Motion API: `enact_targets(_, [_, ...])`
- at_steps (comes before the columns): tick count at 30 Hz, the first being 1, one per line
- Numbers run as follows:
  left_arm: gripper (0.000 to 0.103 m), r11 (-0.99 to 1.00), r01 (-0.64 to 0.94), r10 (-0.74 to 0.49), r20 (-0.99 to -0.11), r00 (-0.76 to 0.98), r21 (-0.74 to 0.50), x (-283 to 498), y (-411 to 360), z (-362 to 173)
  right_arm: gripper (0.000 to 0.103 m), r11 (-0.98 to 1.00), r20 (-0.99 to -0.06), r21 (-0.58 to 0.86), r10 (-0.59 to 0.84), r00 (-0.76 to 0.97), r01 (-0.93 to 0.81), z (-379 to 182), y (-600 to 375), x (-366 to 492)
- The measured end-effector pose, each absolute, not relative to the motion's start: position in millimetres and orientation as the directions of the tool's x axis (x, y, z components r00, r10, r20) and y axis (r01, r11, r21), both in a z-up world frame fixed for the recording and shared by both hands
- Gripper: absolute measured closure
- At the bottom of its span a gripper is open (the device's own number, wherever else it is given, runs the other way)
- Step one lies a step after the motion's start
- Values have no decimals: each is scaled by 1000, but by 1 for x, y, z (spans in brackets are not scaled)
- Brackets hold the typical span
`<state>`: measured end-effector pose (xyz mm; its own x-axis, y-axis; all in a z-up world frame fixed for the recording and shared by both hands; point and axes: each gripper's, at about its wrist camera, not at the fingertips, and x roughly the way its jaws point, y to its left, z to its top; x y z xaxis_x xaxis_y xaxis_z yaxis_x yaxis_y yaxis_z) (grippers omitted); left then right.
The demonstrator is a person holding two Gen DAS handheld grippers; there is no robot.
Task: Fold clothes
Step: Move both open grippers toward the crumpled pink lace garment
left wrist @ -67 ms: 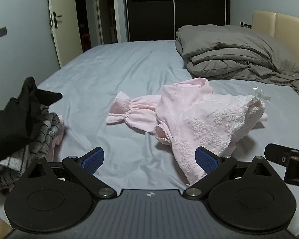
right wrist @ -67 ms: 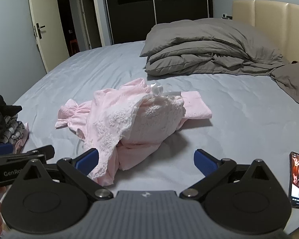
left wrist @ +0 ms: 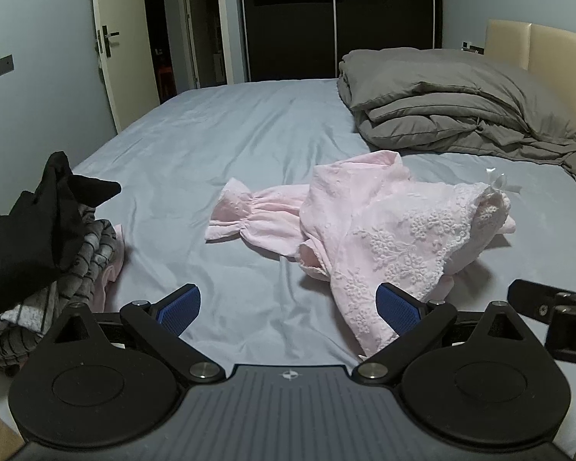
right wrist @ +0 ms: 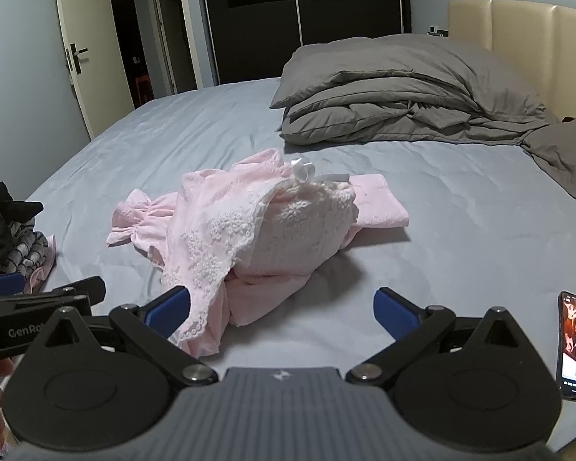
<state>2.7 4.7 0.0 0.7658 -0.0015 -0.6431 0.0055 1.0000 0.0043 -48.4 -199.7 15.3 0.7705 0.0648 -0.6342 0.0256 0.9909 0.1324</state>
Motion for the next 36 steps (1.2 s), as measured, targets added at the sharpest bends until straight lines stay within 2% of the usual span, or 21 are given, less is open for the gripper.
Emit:
enact_targets(3, [3,1000,13,-18,-641,767,-13,7,11,0,0,990,-637,137,68,768,26,14,-200,-48])
enact_targets(5, [3,998,23,22,-607,794,66,-4,-11,0,0,990,-639,140,70,766,26,14,-200,-48])
enact_targets(7, [3,997,18,28,-614,789,69,-2,-14,0,0,989,-640,143,72,765,27,13,-200,-48])
enact_targets(11, [3,999,10,14,-621,784,36,-2,-6,3,0,988,-644,149,76,761,27,12,-200,-47])
enact_targets(36, [3,999,23,-1,-639,769,26,0,-6,1,0,988,-649,154,88,755,17,9,-194,-49])
